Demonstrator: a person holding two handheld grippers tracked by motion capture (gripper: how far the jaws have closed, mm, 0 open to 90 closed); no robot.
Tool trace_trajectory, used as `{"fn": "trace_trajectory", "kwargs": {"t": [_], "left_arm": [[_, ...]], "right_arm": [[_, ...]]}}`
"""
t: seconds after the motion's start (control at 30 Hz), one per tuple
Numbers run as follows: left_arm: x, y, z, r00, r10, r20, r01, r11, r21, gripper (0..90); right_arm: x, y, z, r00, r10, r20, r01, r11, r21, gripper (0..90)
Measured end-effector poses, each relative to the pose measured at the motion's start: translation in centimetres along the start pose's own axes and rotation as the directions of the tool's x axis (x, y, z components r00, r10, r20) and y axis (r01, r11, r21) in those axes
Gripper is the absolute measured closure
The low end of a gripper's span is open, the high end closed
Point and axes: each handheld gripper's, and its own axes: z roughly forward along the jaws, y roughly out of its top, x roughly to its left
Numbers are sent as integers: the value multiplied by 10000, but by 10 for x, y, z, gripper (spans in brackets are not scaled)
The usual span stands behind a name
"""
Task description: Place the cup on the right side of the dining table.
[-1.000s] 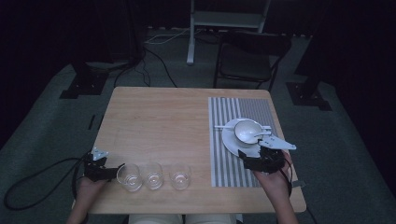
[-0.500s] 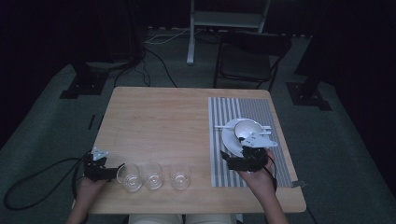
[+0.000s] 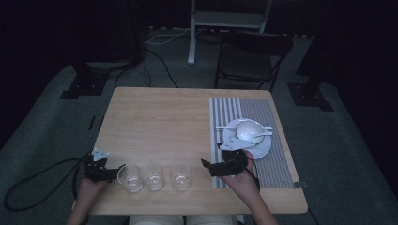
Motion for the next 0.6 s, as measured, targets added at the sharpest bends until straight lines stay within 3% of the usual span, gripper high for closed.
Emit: {"fn": "trace_trajectory", "kwargs": {"t": [0.1,0.13,0.3,0.6], "left_arm": [[0,0,0,10000,-7,1,7,10000,-4,31],[0,0,0,10000,-4,1,4,10000,-2,31],[0,0,0,10000,0,5,0,10000,-2,31],[0,0,0,10000,1,12,-1,10000,5,31]], "right_arm": [[4,0,6,9998,-93,-201,94,9999,61,137],[10,1,11,9986,-121,-519,126,9999,111,137],[20,2,18,9960,-310,-833,325,9993,175,138],[38,-4,40,9858,-341,-1645,456,9967,668,137]]}}
